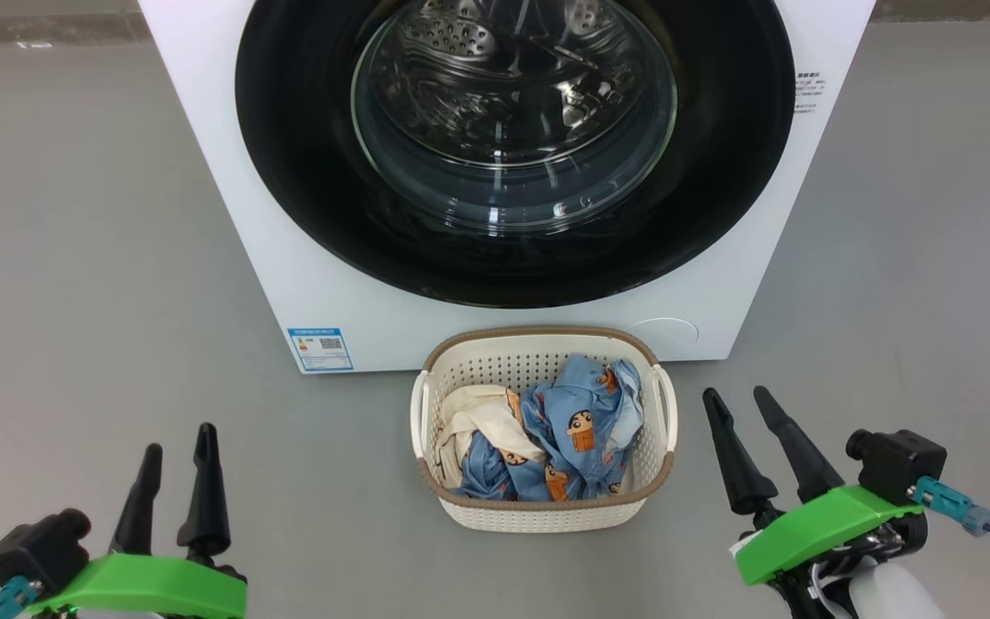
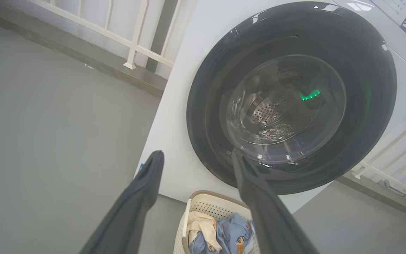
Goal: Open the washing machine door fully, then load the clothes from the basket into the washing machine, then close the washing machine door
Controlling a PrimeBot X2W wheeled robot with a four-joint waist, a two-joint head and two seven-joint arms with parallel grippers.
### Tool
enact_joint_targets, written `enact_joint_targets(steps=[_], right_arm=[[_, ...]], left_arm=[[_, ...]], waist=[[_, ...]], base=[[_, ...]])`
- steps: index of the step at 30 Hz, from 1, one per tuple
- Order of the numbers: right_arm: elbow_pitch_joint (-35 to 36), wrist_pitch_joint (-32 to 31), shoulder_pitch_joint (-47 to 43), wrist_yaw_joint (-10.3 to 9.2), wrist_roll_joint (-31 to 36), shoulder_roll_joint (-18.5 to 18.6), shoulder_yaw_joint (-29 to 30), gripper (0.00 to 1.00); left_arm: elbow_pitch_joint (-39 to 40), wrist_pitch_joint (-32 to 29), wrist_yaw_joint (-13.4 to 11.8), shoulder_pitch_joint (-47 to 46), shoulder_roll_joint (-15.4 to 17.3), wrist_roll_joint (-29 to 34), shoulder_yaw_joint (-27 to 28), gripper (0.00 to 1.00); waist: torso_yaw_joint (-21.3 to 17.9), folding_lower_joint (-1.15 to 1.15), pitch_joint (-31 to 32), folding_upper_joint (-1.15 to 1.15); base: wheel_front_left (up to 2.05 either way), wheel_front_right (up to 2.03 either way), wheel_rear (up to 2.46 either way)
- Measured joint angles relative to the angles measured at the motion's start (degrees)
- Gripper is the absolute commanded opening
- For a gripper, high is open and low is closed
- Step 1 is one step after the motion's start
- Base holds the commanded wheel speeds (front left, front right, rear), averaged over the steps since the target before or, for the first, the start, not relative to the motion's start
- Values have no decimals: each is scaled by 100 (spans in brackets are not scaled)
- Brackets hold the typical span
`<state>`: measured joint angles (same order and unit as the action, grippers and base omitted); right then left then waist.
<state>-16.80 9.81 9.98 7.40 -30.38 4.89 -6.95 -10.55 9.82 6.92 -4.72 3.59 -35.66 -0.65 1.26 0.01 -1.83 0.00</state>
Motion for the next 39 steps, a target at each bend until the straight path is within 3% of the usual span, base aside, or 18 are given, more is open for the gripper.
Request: enact_joint_targets(steps=[27, 39], right_arm=[[-58, 448, 328, 0, 1970, -7, -190, 100], [-58, 449, 369, 0, 1976, -8, -199, 100]], left_arm=[[126, 441, 43, -125, 41, 1655, -77, 100], [133, 441, 43, -125, 43, 1673, -87, 100]], waist=[[54, 0, -59, 0], [51, 0, -58, 0]], base=[[0, 0, 0], [0, 0, 0]])
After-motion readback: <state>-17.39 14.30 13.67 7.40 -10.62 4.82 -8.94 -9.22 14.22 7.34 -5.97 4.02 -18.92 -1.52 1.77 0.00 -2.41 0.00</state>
